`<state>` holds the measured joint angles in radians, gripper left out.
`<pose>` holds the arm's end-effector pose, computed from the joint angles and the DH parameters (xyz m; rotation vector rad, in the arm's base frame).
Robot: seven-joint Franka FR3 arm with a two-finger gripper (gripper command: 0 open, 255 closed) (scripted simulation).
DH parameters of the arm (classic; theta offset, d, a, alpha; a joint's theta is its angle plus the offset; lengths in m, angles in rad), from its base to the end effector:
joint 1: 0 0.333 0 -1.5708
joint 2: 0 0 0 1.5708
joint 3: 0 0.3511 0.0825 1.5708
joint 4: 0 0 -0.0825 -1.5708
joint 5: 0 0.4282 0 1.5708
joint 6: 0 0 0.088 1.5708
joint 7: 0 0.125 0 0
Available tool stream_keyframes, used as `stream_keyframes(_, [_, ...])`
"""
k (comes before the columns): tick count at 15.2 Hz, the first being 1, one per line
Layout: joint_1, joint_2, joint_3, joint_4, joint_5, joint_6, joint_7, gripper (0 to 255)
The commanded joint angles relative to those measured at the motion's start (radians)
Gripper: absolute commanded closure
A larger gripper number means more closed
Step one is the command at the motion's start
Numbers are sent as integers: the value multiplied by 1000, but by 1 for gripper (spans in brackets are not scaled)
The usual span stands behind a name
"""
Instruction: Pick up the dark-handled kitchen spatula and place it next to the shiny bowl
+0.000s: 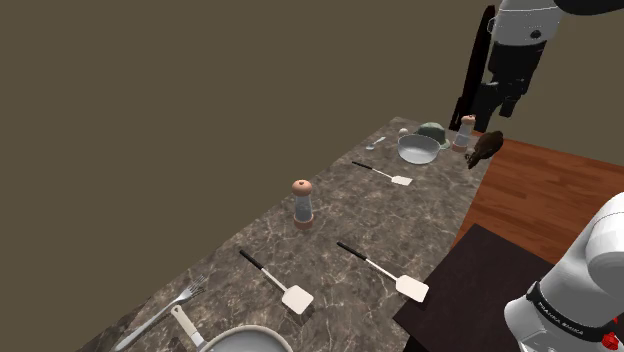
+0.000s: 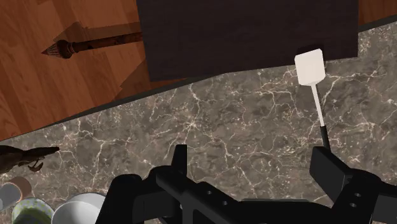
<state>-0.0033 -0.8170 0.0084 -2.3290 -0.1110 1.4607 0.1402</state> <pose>0.3046 -0.0124 0.6125 3.0126 -0.2222 -0.0647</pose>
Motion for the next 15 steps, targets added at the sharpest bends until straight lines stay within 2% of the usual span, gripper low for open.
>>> stream_keyframes(1, [0,0,0,0,0,0,0,0])
stream_keyframes(8, [46,1,28,-218,46,240,20,0])
stream_keyframes(15, [99,84,66,-382,92,511,37,0])
